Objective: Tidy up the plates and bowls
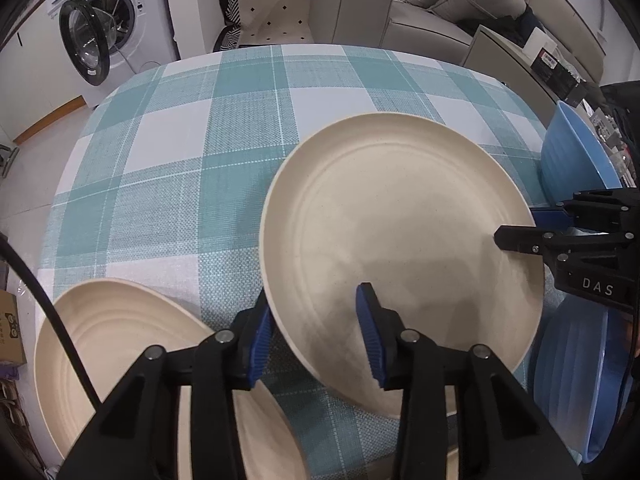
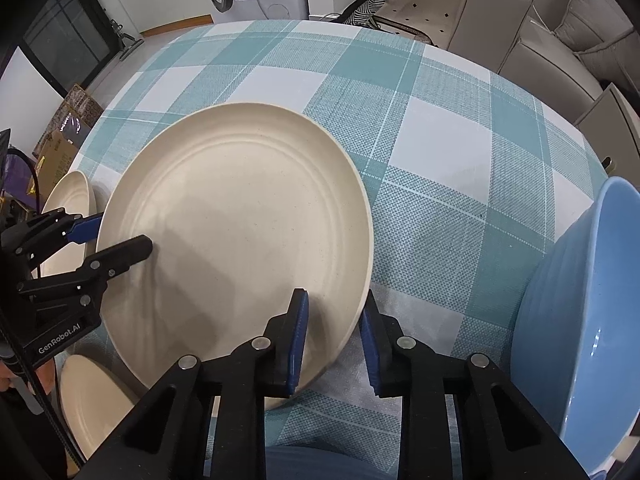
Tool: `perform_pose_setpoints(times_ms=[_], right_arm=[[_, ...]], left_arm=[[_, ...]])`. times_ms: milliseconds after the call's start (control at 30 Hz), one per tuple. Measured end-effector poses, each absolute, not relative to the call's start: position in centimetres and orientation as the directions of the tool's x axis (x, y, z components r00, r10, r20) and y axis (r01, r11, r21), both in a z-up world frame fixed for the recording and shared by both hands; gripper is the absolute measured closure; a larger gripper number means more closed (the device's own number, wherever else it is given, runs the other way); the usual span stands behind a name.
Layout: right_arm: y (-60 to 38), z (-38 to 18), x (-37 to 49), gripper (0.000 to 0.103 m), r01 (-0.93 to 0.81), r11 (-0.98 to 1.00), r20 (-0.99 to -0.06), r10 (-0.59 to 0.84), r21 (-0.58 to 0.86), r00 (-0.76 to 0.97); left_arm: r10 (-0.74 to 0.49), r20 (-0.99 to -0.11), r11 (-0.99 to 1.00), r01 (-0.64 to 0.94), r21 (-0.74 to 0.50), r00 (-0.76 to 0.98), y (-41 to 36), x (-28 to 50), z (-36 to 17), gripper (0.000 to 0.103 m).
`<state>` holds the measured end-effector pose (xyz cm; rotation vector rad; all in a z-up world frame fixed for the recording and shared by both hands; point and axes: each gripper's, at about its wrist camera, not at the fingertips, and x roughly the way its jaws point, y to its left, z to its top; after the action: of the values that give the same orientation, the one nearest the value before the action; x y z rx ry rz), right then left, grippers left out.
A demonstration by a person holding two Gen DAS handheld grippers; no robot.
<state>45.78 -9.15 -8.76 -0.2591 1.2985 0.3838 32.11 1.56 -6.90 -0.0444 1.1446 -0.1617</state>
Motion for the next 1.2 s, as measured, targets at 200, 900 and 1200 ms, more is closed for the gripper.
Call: perform_pose_setpoints(times_ms=[200, 900, 1200], right_arm=[[-9.8, -7.9, 45.6, 0.079, -0.398, 0.917, -0.956, 0.131, 0.017, 0.262], [-9.3, -3.5, 43.7, 0.079, -0.42, 0.907, -0.915, 0.185, 0.018, 0.359], [-8.5, -1.0, 42.2, 0.079, -0.431, 0.902, -0.897, 0.195, 0.006, 0.397]], left_arm=[[-0.171, -0.89, 0.985, 0.107, -0.138, 0.423, 1.5, 31.7, -6.4, 0.071], [-0.166, -0.841, 0.986, 0.093, -0.138, 0.515, 2.6, 29.2, -2.4, 0.071], [-0.159, -0.814, 0.987, 0.096, -0.126, 0.558, 3.0, 27.0, -0.3, 0.071]])
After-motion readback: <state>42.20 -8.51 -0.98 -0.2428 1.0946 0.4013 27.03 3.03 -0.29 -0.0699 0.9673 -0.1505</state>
